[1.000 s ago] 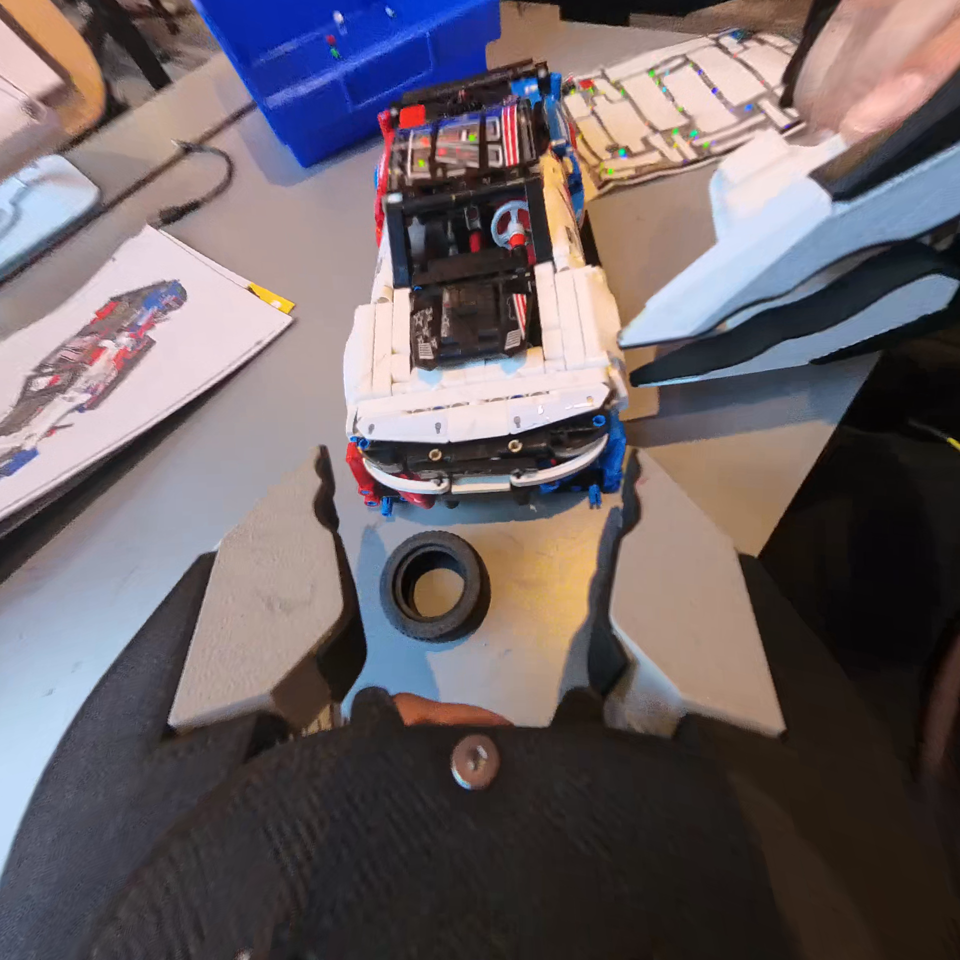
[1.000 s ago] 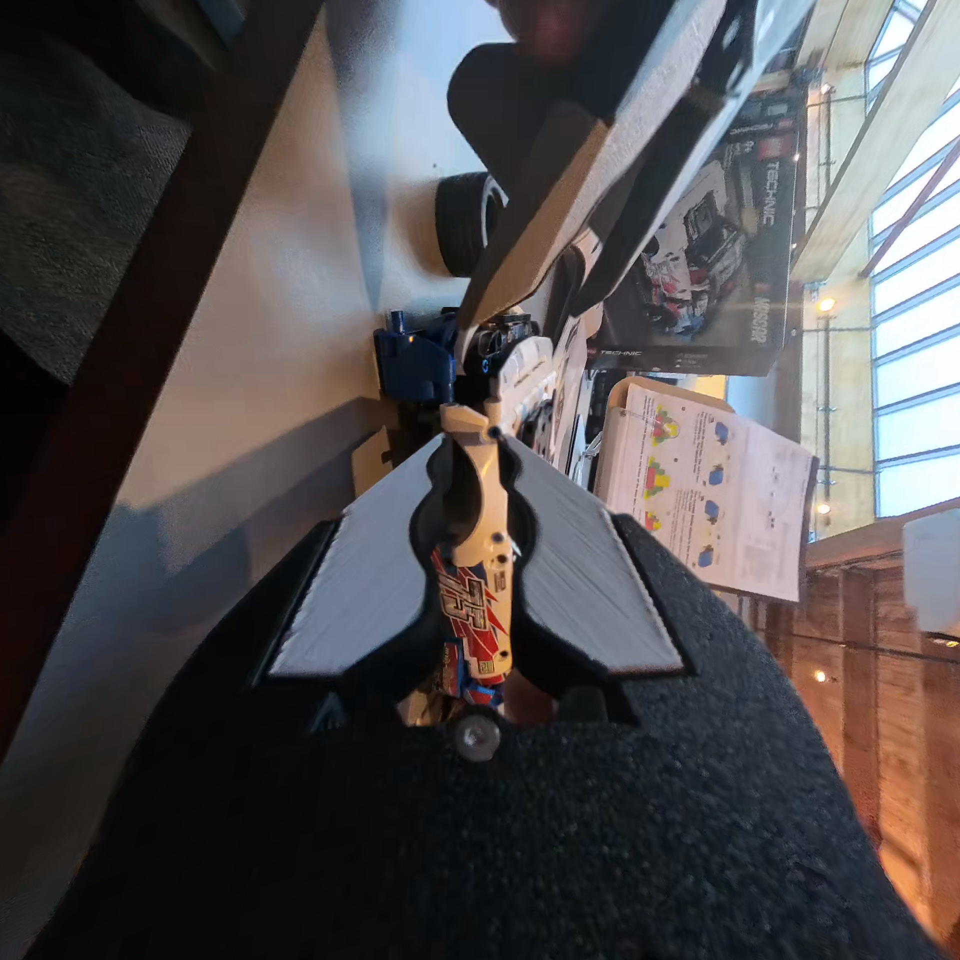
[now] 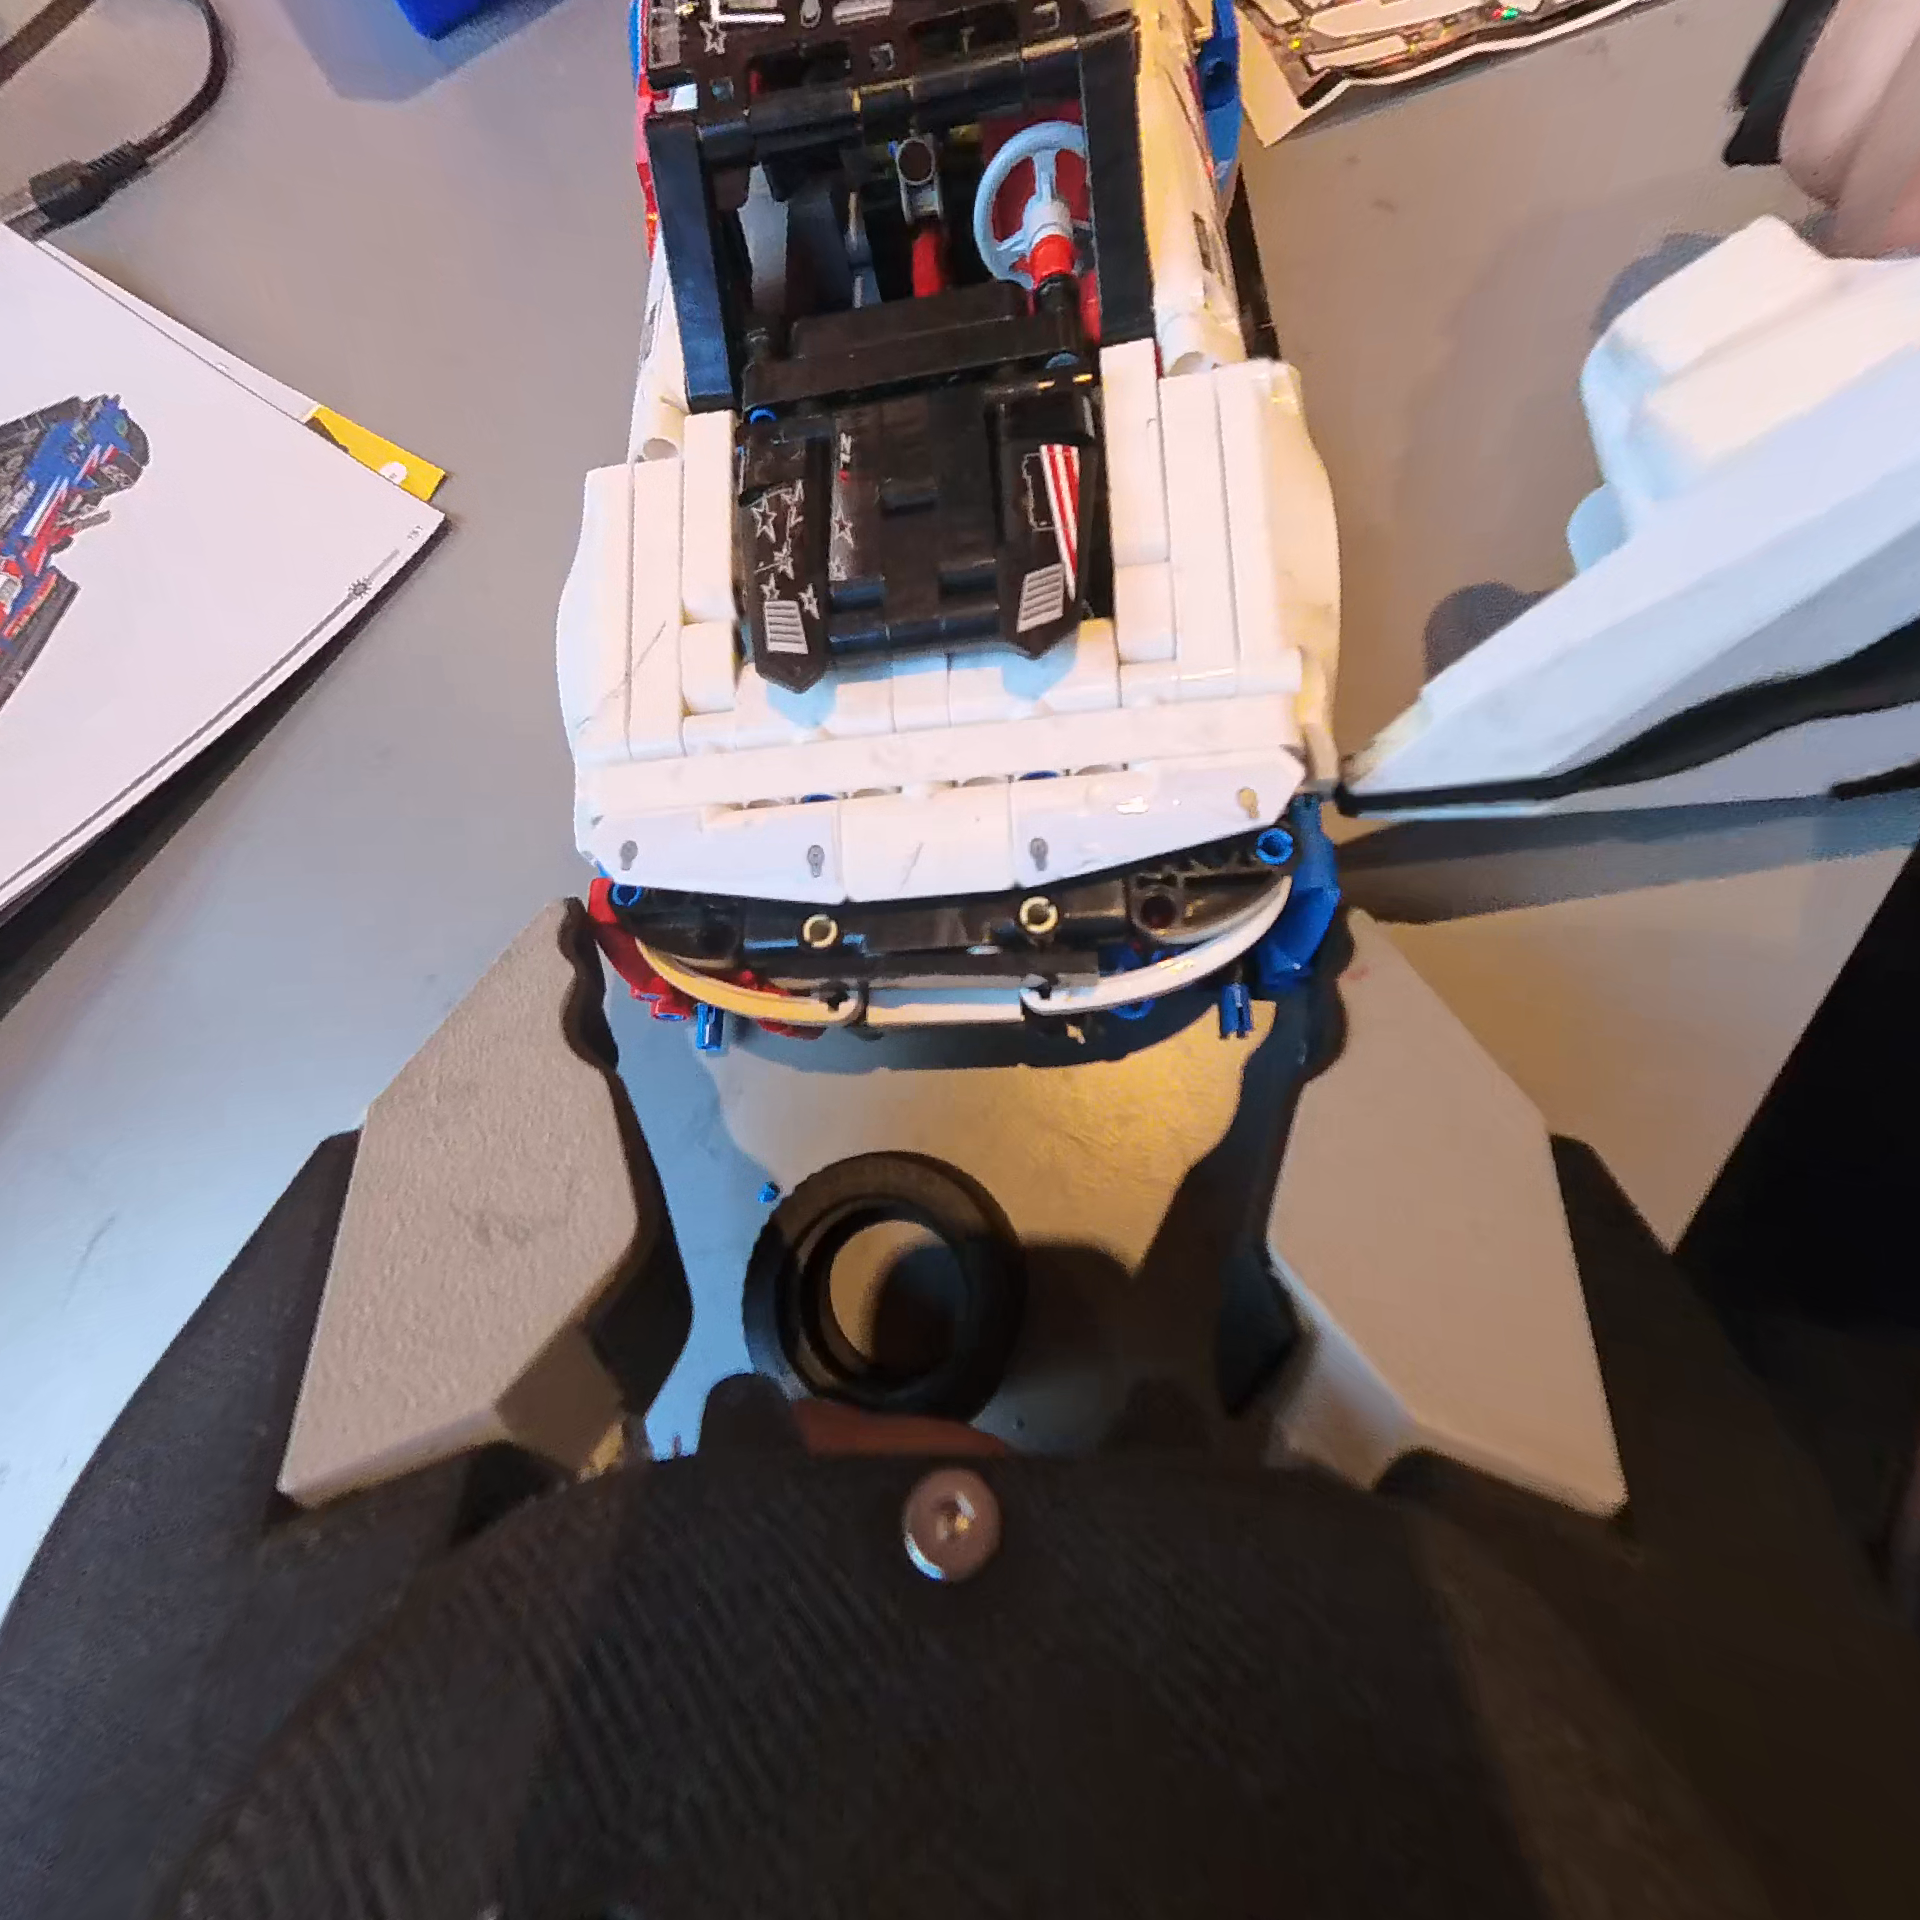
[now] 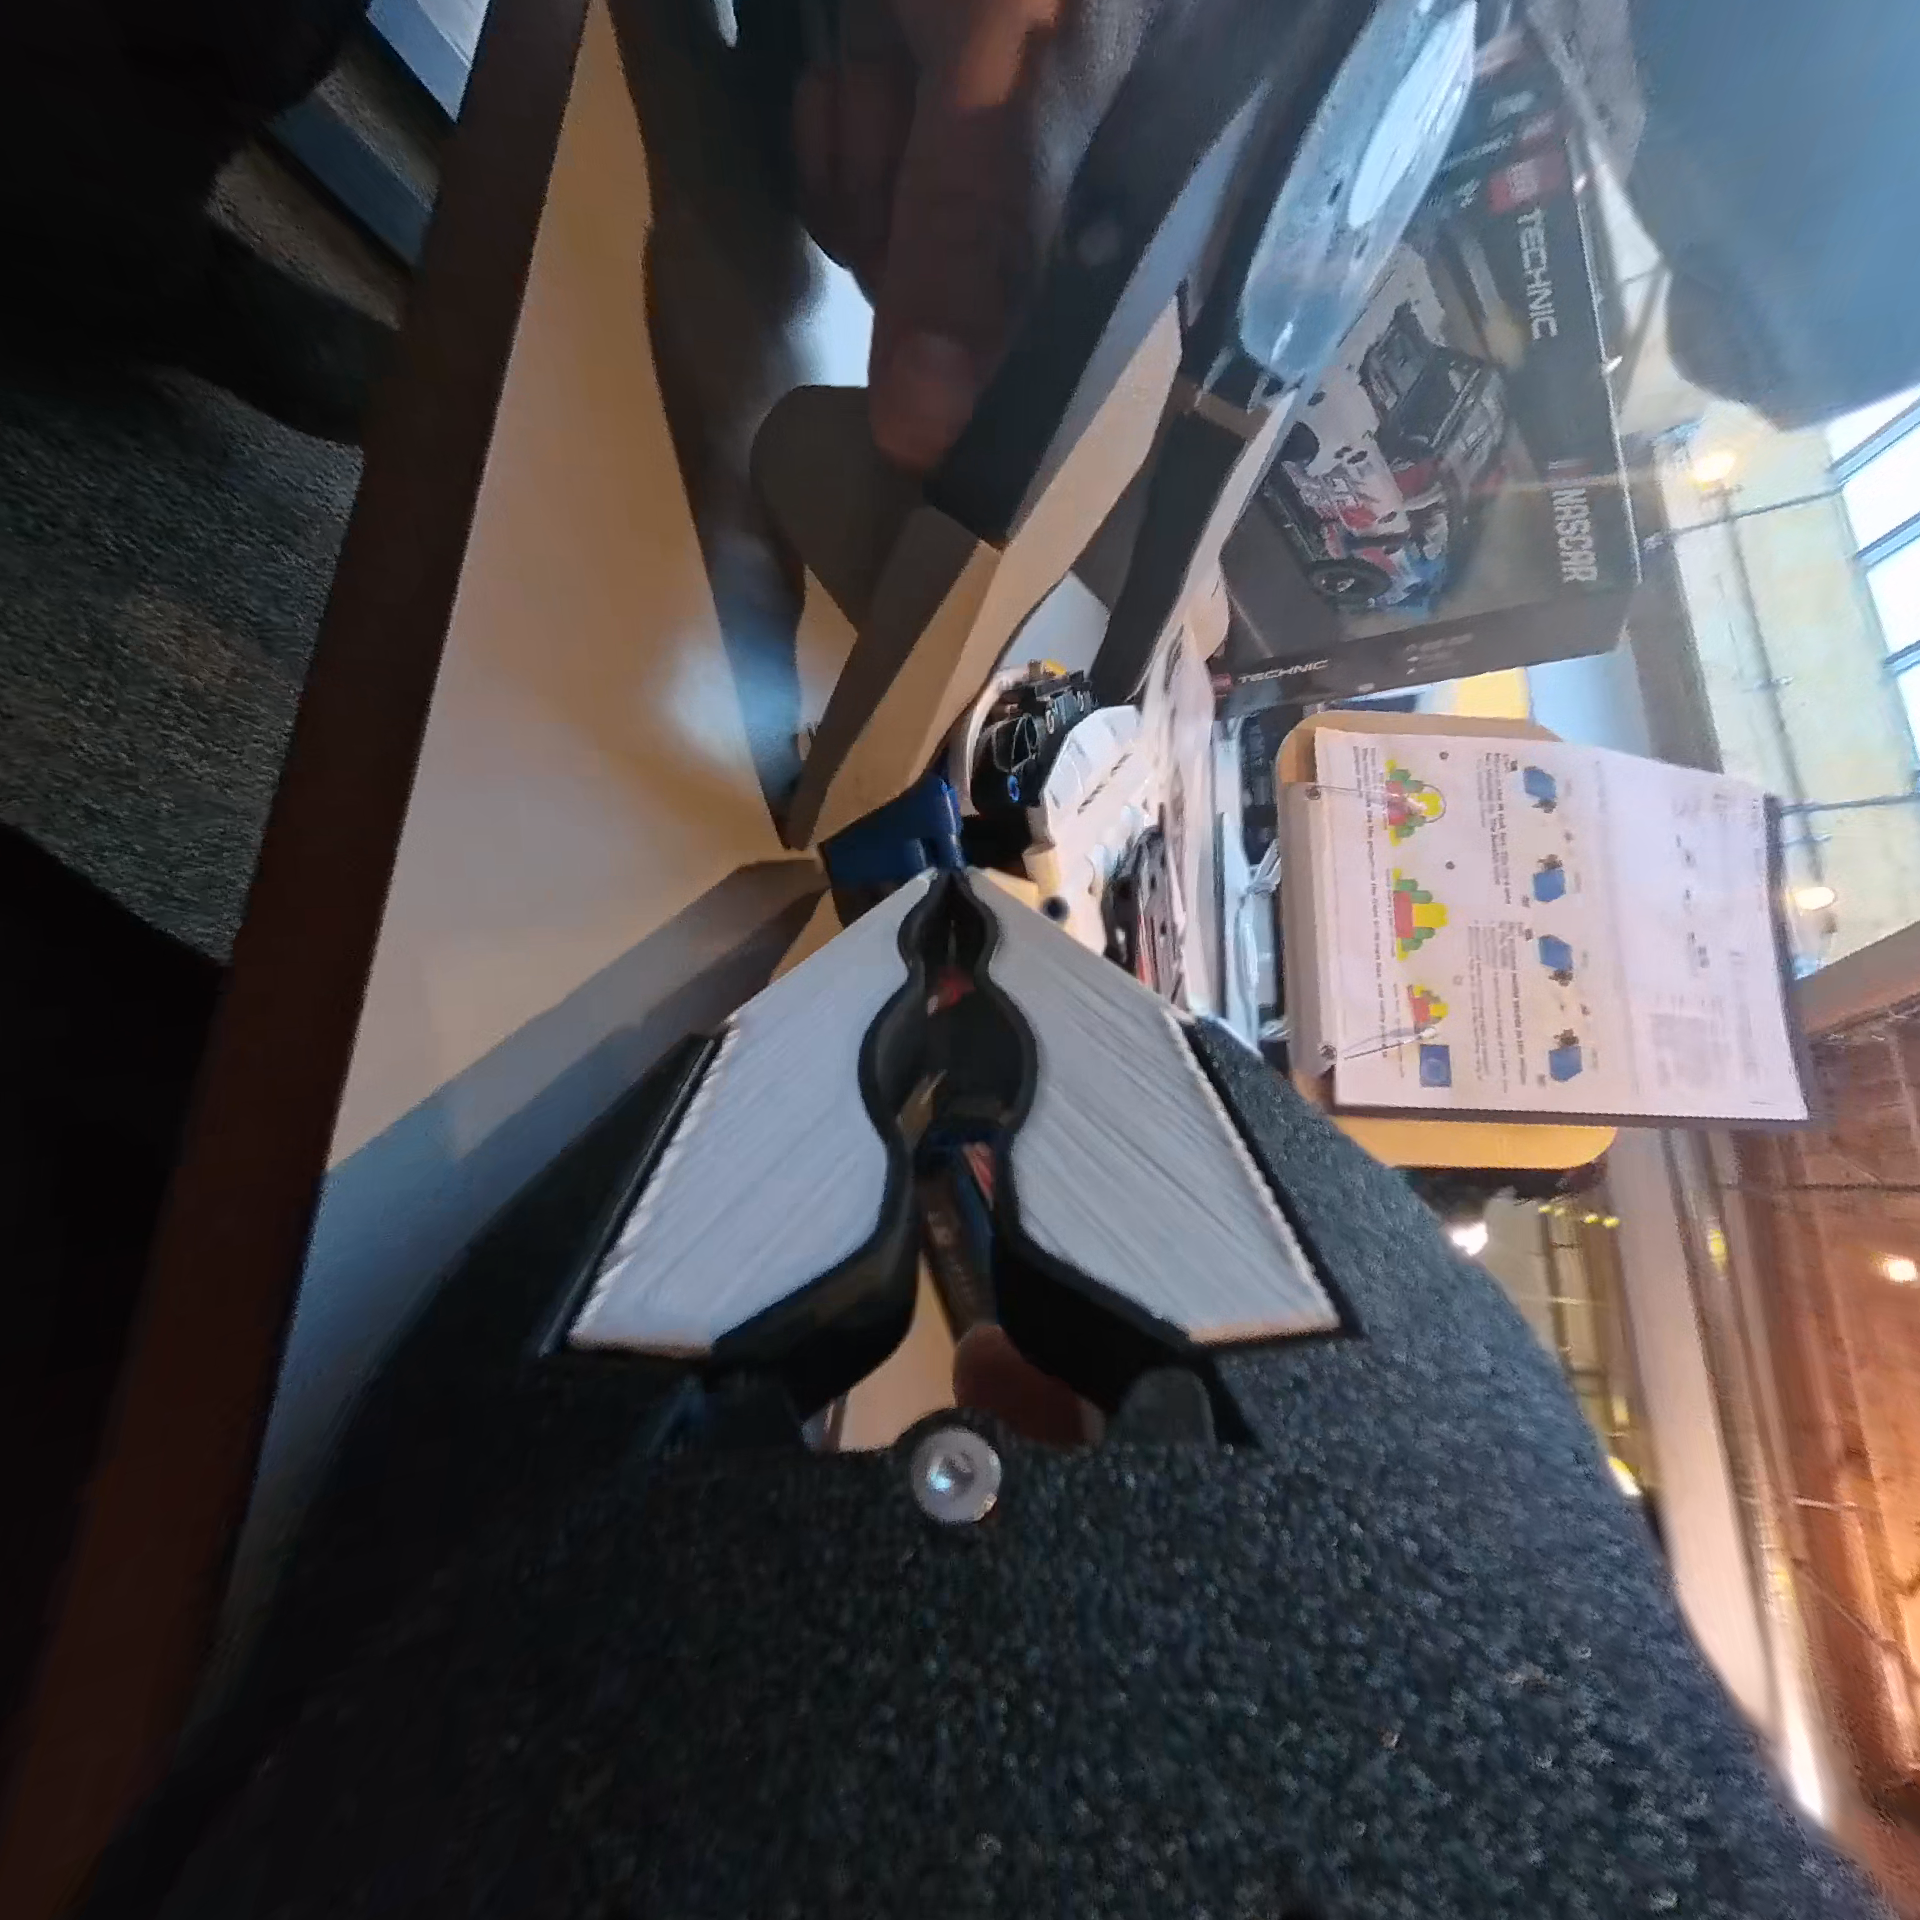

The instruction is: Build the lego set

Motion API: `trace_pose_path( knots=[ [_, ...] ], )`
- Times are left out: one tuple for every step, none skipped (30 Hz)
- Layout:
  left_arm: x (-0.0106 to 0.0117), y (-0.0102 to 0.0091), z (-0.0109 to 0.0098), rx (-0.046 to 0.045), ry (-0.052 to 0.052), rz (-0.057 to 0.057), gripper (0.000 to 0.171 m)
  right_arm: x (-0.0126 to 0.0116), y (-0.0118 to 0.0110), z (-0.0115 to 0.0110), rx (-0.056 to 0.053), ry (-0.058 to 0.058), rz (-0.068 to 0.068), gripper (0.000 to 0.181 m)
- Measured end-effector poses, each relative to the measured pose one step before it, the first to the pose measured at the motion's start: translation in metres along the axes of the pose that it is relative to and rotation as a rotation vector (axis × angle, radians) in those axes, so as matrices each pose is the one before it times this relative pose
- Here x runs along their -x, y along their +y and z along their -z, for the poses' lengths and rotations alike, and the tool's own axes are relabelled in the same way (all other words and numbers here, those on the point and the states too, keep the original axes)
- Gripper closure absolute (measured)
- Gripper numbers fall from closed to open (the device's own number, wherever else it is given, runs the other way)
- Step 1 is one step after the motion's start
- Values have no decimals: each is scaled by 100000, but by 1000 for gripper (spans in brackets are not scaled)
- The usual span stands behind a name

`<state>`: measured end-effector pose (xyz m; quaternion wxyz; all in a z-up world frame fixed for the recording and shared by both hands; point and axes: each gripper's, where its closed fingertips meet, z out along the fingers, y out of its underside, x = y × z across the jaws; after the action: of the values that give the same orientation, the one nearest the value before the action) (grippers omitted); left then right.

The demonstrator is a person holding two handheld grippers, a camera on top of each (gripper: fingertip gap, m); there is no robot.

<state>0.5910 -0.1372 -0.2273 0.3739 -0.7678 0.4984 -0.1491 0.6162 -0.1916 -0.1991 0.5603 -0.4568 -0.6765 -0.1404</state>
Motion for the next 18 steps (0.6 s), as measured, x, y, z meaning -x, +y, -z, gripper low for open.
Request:
trace_pose_path(
  knots=[
    [-35, -17, 9, -115, -499, -667, 39, -7, 78, 463, 522, -1600, -5473, 181],
    [0, 9, 10, -26, 11, 108, 39, 84, 73, 543, 465, -2772, -8470, 181],
    [-4, 1, 6, -53, 329, 314, 39, 70, 200, 508, 1382, -3373, -11619, 181],
    [5, 4, -5, 31, 166, 38, 39, -9, 298, 434, 1960, -3442, -14785, 181],
    [19, -1, -7, 26, 61, -141, 39, 105, 257, 283, 1710, -4690, -16691, 181],
    [11, -7, -10, -46, 162, -40, 39, 50, 280, 61, 2094, -4675, -17090, 174],
    [10, 2, 0, -82, 213, 0, 39, -181, 307, -148, 2900, -3376, -16341, 163],
    [8, -1, -1, -40, 120, -168, 39, -161, 70, -274, 2072, -3477, -14778, 156],
    [6, -5, -5, -17, 100, -162, 39, -1, -186, -283, 151, -4328, -13461, 157],
    [10, 0, -6, 1, 149, -3, 39, 130, -262, -302, -734, -4788, -11710, 160],
    [5, -1, -4, 5, 68, -87, 39, 116, -229, -318, -733, -4463, -9903, 161],
    [1, -4, -2, -31, 28, -75, 39, 49, -216, -299, -729, -3951, -9032, 161],
    [-1, 1, 6, -57, -11, -31, 39, 219, -144, -257, -698, -4737, -8584, 160],
    [-10, 4, 8, -3, -32, -43, 39, 249, -76, -219, -923, -4689, -8477, 158],
    [-8, 2, -9, -3, -28, -43, 39, 127, -203, -105, -2203, -3753, -7576, 156],
    [-6, 3, 1, 21, 36, 9, 39, -63, -313, 16, -2949, -2262, -6100, 154],
    [4, 7, 6, -30, 87, 27, 39, -190, -303, 67, -2604, -1181, -5353, 154],
    [-10, -1, 6, -67, 40, -4, 39, -47, -316, 125, -2518, -1883, -4814, 154]
  ],
)
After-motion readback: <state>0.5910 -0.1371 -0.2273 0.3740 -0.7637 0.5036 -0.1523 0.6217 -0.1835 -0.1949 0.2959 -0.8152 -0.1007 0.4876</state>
